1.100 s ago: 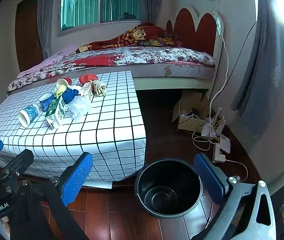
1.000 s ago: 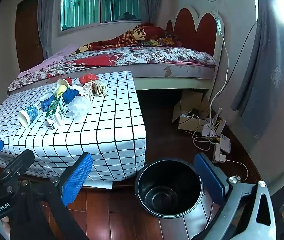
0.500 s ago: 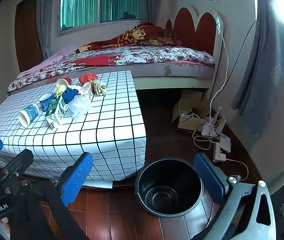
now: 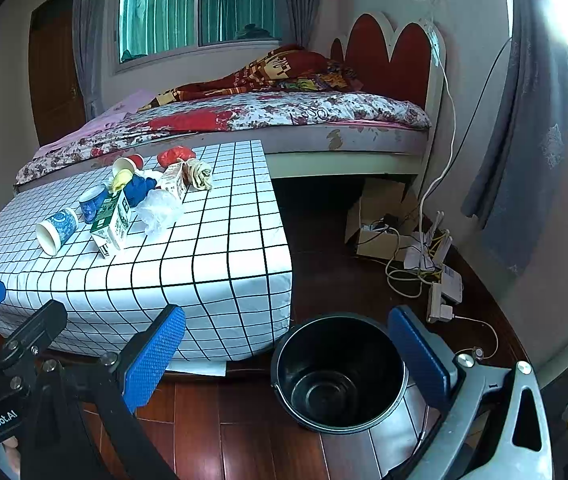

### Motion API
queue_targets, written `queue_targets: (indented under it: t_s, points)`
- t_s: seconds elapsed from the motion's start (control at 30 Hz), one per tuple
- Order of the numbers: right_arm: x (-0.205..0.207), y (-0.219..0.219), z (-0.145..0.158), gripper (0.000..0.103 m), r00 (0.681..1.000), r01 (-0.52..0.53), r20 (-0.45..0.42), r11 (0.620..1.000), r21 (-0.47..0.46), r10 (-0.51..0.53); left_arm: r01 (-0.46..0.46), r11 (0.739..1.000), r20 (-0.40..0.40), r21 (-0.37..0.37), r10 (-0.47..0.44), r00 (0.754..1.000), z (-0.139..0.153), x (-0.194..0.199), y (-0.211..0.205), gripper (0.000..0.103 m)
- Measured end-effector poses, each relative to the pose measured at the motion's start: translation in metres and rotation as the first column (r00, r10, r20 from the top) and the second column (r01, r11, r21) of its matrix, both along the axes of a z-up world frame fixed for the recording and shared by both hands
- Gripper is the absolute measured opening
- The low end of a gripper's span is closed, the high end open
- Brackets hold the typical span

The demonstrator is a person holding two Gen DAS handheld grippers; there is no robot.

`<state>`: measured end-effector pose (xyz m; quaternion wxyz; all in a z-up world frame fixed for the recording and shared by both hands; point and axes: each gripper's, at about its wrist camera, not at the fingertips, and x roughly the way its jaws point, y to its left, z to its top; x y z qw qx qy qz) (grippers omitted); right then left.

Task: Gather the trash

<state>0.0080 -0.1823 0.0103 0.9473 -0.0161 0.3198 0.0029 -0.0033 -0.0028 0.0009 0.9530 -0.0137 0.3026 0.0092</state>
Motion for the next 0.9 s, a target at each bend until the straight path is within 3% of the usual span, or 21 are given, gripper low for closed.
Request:
queue_targets:
  t_s: [0.9]
  points:
    - [-0.002, -0.0032, -0.0025, 0.102, 1.0, 0.004, -0.001, 1.0, 0.003, -0.004, -0.003, 1.0, 0.0, 0.002, 0.003, 1.0, -0.0015, -0.002, 0.0011, 0.102]
